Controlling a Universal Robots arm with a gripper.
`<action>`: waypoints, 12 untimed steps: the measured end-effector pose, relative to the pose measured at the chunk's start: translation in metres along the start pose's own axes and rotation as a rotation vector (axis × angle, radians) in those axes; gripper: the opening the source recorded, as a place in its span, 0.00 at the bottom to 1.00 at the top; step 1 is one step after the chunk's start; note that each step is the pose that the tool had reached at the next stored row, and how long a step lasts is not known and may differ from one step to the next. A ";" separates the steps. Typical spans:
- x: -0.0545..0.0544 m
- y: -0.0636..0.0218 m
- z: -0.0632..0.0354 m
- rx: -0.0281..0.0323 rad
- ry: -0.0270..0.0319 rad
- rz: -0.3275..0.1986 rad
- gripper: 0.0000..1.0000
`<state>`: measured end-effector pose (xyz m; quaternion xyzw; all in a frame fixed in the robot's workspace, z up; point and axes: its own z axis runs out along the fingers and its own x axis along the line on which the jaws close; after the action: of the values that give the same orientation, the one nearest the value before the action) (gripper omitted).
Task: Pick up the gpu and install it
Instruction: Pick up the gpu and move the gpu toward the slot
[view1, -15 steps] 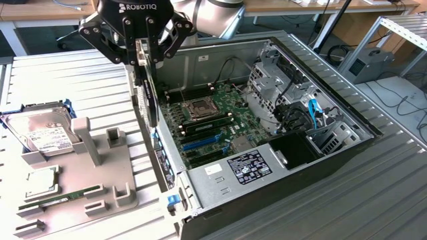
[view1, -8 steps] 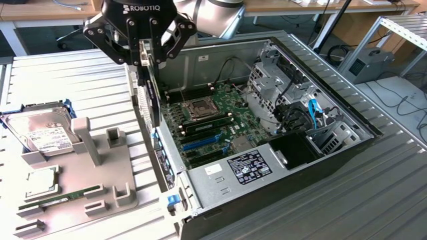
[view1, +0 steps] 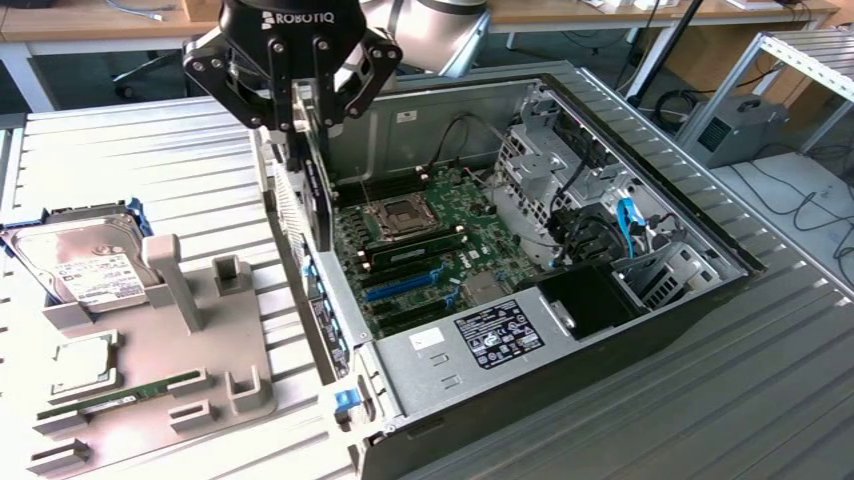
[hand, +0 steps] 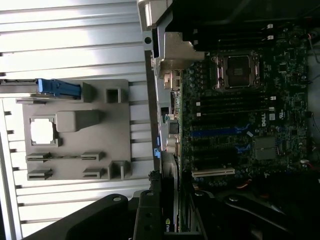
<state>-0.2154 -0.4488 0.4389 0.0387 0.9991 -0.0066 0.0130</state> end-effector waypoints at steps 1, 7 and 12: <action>-0.001 0.0001 0.0001 -0.0001 -0.0001 0.000 0.26; -0.005 0.0004 0.0006 0.0000 0.0000 0.000 0.26; -0.009 0.0007 0.0010 0.0000 0.0000 0.000 0.26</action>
<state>-0.2063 -0.4488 0.4382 0.0387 0.9991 -0.0066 0.0130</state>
